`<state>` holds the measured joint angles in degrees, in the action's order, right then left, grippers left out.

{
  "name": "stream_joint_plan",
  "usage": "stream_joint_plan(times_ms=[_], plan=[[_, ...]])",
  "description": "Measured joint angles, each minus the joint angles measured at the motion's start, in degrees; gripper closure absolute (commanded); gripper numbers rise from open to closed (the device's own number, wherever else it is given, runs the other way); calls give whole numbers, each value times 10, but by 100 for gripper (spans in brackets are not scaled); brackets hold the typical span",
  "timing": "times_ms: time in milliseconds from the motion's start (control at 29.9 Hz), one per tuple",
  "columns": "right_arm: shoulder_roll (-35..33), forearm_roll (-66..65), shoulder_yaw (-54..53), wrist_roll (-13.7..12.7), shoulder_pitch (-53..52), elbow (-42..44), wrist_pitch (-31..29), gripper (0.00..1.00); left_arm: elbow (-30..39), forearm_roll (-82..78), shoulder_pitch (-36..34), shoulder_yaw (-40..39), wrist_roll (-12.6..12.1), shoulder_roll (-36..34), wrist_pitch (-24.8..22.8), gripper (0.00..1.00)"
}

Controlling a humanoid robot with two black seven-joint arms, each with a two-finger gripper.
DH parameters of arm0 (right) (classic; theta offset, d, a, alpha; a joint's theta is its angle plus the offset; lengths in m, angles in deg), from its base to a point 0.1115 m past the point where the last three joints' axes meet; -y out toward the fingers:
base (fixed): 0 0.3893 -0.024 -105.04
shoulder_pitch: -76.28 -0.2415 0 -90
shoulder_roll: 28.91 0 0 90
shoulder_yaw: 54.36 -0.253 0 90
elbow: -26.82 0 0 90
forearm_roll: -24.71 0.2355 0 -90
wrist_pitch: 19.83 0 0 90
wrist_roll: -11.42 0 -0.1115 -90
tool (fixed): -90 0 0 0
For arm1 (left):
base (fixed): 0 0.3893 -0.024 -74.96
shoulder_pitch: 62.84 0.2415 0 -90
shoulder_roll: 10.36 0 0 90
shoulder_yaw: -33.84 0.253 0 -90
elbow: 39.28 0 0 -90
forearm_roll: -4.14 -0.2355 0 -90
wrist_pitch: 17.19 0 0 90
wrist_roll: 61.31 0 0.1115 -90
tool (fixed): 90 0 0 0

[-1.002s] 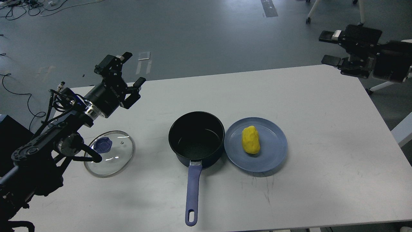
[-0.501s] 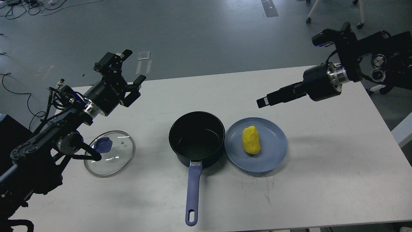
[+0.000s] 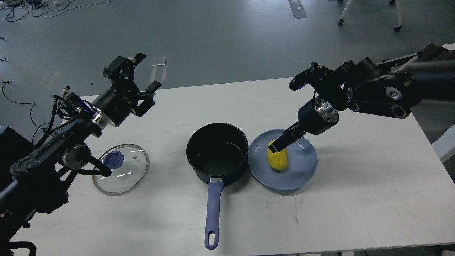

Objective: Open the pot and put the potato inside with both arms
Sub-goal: 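Reach the right gripper down over the yellow potato on the plate, then close the right gripper on the yellow potato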

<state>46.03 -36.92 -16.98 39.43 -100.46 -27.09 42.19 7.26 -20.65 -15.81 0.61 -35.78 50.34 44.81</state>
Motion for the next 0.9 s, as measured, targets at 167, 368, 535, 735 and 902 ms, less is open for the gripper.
stream_joint_plan(times_ms=[167,368,535,735,902], plan=[[13,1,24,0,0,10,0,0,0,0,0,-1,1,-10,0,2],[14,1,31,0,9,27,0,0,1,0,0,-1,1,-12,0,2],[23,4,32,0,15,36,0,0,1,0,1,-1,1,-13,0,2],[34,5,33,0,24,47,0,0,2,0,1,-2,1,-13,0,2],[45,8,33,0,32,56,0,0,2,0,1,-2,1,-12,0,2]])
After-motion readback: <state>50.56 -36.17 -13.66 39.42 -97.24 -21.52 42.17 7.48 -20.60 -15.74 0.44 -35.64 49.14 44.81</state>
